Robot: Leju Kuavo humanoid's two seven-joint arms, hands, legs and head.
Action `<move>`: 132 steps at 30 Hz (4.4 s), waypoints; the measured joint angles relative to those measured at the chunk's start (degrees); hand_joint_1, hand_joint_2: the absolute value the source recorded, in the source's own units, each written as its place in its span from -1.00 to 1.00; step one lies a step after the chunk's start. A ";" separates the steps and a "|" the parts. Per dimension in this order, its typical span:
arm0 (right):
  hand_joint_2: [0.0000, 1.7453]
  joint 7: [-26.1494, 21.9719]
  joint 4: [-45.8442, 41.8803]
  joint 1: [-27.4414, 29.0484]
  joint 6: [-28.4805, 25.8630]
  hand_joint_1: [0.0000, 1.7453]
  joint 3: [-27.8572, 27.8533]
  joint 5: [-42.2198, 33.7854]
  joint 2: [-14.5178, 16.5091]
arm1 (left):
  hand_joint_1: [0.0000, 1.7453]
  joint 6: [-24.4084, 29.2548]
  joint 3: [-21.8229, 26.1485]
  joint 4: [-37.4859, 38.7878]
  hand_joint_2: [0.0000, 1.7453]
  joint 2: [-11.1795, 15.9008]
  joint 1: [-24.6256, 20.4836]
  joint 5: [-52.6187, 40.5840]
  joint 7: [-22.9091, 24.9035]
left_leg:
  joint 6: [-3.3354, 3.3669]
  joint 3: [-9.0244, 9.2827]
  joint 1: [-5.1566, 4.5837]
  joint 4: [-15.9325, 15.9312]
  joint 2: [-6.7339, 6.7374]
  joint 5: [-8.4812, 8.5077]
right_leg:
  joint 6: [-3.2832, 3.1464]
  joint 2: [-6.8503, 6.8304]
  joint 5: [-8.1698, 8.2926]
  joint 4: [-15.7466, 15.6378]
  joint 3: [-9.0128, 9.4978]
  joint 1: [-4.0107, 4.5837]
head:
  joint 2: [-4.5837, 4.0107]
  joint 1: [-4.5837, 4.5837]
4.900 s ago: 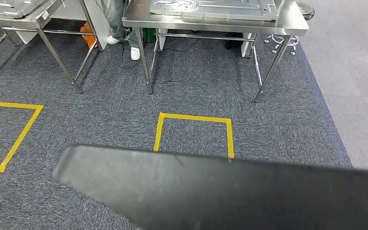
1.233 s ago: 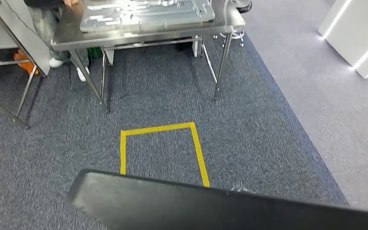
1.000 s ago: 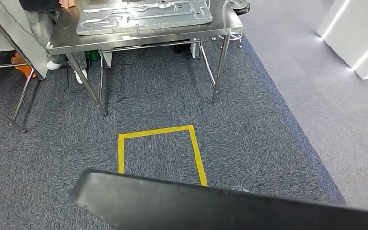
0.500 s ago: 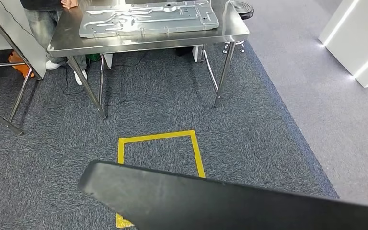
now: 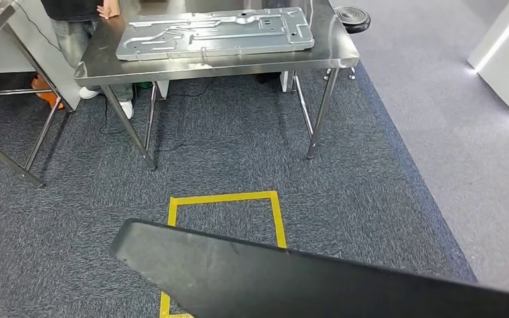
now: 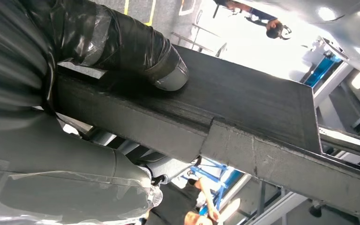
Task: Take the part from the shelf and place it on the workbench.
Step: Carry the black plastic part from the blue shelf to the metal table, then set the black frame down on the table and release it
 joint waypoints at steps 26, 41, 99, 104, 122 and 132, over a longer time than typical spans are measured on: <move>1.00 0.15 0.41 -1.03 1.16 1.00 -0.96 -2.21 0.40 | -1.00 -0.19 0.24 -0.11 1.00 -0.15 -0.60 -1.03 -0.35 | -0.32 6.36 -0.15 -1.33 -0.58 -2.72 | -0.12 2.33 1.96 0.74 -3.00 -0.39 | 0.00 0.07; 1.00 0.41 0.60 -1.97 1.15 1.00 -1.03 -2.02 0.92 | -1.00 -0.19 0.96 -0.11 1.00 -0.21 -0.35 -1.34 -0.43 | 2.97 2.26 -0.20 -9.24 -0.52 5.68 | 3.07 2.64 -4.48 9.02 -1.62 -0.67 | -0.01 0.07; 1.00 -0.07 0.29 -6.26 1.10 1.00 -0.86 -3.86 4.74 | -1.00 0.00 1.46 -0.15 1.00 -0.40 -0.76 -3.68 -0.27 | 0.11 0.65 0.57 -7.85 -1.07 6.17 | 2.52 4.51 -0.84 0.89 0.49 -0.63 | -0.02 0.11; 1.00 -0.10 -0.03 -7.17 0.91 1.00 -0.76 -3.55 5.27 | -1.00 0.03 1.46 -0.15 1.00 -0.37 -1.03 -3.95 -0.33 | 1.78 2.73 0.57 -8.80 -0.36 5.69 | 3.45 3.12 -5.55 11.65 -5.02 -0.74 | -0.01 0.14; 1.00 -0.04 -1.01 -8.36 -1.64 1.00 1.15 -1.79 6.92 | -1.00 -0.05 1.55 -0.15 1.00 0.32 -1.05 -4.81 -0.42 | -1.42 -3.21 0.27 7.34 -0.08 -2.91 | -0.48 2.75 2.39 0.48 -3.04 -0.21 | -0.01 0.23; 1.00 -0.03 -1.08 -8.66 -2.14 1.00 1.55 -1.83 7.08 | -1.00 0.02 1.68 -0.15 1.00 0.66 -0.87 -4.92 -0.40 | 1.54 2.91 0.10 -8.92 0.00 5.60 | 2.35 2.84 -1.24 3.60 -0.74 -0.17 | -0.01 0.26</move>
